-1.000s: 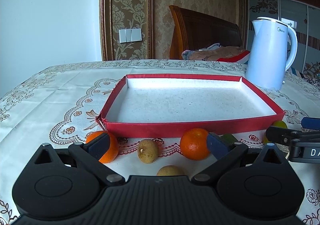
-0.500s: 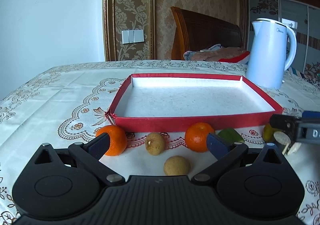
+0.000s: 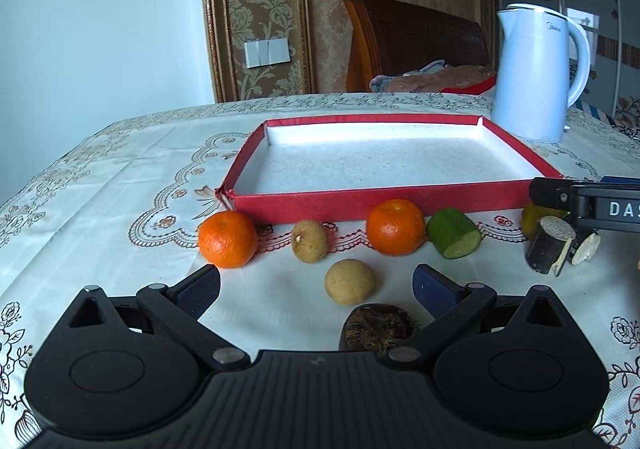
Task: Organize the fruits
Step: 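Move the left tool down toward the brown hairy taro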
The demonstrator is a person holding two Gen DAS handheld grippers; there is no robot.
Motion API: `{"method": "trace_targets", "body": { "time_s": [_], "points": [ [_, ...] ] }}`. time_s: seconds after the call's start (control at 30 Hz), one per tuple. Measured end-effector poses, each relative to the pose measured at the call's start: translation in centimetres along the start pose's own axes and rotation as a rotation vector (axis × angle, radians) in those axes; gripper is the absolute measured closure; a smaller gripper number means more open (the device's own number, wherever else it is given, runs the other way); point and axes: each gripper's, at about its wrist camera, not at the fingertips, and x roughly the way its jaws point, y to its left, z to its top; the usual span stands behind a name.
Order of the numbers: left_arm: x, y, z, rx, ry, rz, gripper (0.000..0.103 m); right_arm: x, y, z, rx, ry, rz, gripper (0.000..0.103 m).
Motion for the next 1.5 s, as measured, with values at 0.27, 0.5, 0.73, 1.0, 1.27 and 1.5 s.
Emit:
{"method": "trace_targets", "body": {
  "time_s": [0.27,0.5,0.73,1.0,1.27,1.5],
  "points": [
    [0.1,0.1,-0.1,-0.014,0.024,0.014,0.000,0.1,0.0,0.0,0.000,0.006,-0.005,0.000],
    [0.2,0.0,0.0,-0.014,0.033,0.014,0.000,0.2,0.0,-0.1,-0.001,0.014,-0.008,0.000],
    [0.1,-0.1,-0.1,-0.007,0.032,0.008,0.000,0.2,0.1,-0.1,-0.001,0.019,-0.009,0.000],
    [-0.2,-0.6,-0.7,0.012,0.063,-0.029,0.000,0.2,0.1,0.0,0.000,0.021,-0.009,0.000],
    [0.0,-0.8,-0.9,0.020,0.082,-0.025,0.001,0.2,0.0,-0.1,0.003,0.017,-0.009,0.000],
    [-0.1,-0.9,-1.4,0.021,0.098,-0.043,0.019,0.3,-0.2,0.0,0.011,0.017,-0.011,0.000]
  ]
}}
